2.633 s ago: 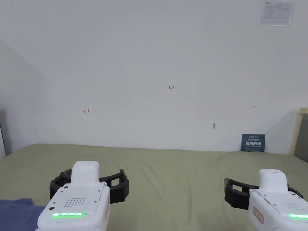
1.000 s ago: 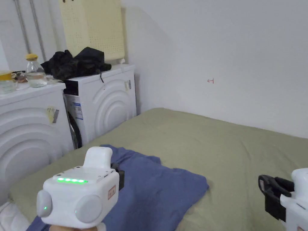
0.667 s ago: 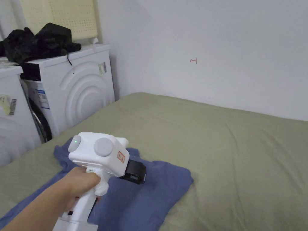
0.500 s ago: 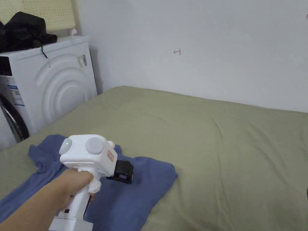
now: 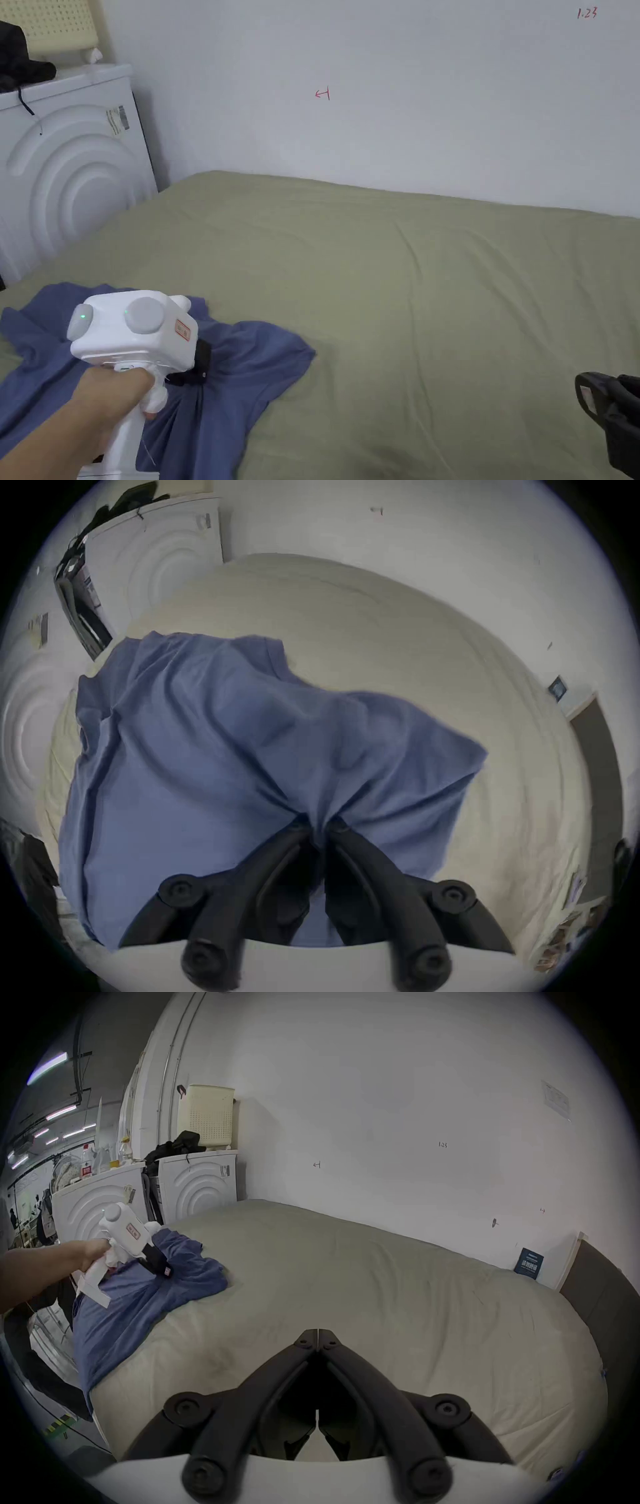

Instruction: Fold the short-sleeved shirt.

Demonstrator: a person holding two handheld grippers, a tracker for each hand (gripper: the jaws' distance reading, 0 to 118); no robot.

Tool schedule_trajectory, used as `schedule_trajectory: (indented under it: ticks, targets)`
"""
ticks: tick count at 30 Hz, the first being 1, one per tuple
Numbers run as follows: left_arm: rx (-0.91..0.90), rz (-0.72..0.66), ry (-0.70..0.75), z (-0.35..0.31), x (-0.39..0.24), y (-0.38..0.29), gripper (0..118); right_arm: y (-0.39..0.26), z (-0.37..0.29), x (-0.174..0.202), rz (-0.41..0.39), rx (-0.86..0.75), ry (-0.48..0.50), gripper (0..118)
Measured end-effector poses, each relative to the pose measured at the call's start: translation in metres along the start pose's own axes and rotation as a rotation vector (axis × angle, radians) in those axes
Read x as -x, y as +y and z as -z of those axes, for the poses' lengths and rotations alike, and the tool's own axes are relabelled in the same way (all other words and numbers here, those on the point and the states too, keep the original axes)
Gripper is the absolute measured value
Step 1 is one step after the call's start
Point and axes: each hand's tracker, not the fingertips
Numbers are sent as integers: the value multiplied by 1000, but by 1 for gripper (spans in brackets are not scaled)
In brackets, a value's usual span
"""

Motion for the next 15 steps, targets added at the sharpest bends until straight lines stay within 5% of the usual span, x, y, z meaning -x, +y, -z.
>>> schedule_trajectory:
  ticks: [6,9,15]
  targets:
    - [-150,75,-62,-72,-31,17,7,6,-11,-8,46,-10,-18,0]
    - [-222,76,-225,-126,-72,18,6,8,-24,-18,75,-28,-44,0]
    - [-320,306,-387,-196,-190,23,6,4,-71,-45,76,-36,-154,0]
